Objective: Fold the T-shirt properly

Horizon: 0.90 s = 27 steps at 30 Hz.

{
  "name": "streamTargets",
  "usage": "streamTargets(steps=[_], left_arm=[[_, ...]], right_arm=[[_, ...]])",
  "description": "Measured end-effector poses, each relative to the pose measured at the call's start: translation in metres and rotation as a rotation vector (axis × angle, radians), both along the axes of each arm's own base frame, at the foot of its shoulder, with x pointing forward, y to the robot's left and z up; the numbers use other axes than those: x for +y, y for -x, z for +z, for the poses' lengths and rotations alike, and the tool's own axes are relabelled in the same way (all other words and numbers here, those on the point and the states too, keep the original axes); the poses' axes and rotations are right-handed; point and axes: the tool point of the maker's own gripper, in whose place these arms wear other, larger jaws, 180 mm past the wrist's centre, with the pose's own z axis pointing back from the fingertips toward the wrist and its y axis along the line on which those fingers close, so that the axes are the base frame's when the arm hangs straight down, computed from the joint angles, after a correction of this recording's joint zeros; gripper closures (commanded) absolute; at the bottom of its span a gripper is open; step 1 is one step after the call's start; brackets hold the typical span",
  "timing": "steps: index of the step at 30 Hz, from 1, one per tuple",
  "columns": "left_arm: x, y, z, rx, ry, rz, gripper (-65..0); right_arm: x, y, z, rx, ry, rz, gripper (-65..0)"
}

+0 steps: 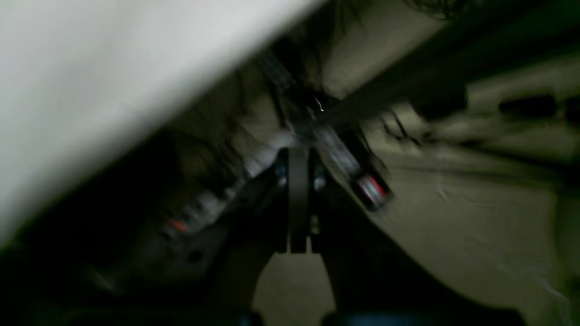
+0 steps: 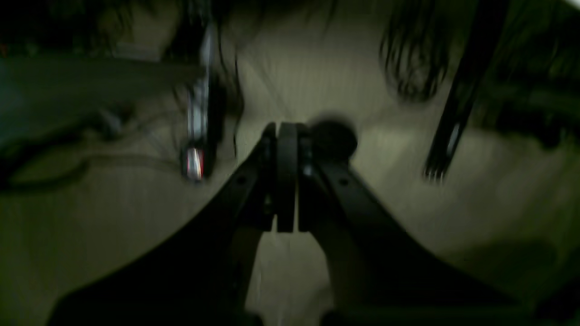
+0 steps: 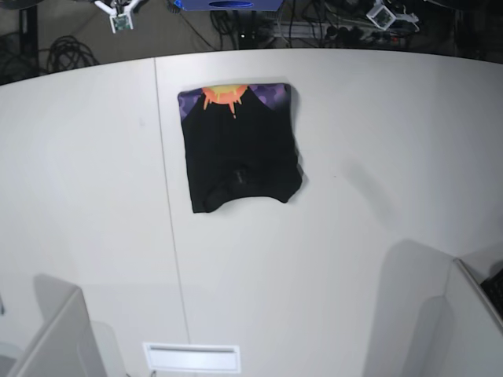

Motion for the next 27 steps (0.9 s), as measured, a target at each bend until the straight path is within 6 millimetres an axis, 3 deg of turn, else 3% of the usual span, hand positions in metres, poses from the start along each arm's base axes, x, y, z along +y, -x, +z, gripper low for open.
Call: streamTargets(steps=[5,9,14,17,20,23,27], left_arm=[[-0.009,0.054,-0.039,0.174,0.005,0.008,0.0],[-0.015,0.072,-0.082,0.272,-0.002,0.031,0.0],[0.000,0.098,-0.125,0.415,-0.066,0.011,0.0],[-0.006,0.110,-0.145,0.496,-0.073,0.045,0.0],[-0.032,0.098,-0.162,0.499,-0.022,0.130,0.0],[-0.055,0.071,-0.173,0.416,0.057,0.250,0.0],[-0.035,0.062,-0.193,0.361,-0.076,0.354,0.0]], right_arm=[[-0.011,0.045,-0.033,0.230,0.028,-0.031,0.0],[-0.018,0.071,-0.072,0.367,0.037,-0.056,0.0],[-0.033,0.080,-0.115,0.462,0.059,-0.083,0.0],[-0.037,0.086,-0.145,0.481,0.051,-0.102,0.0],[-0.045,0.093,-0.175,0.505,0.024,-0.097,0.0],[-0.049,0.097,-0.195,0.510,-0.064,-0.069,0.0],[-0.029,0.089,-0.211,0.424,-0.211,-0.100,0.0]])
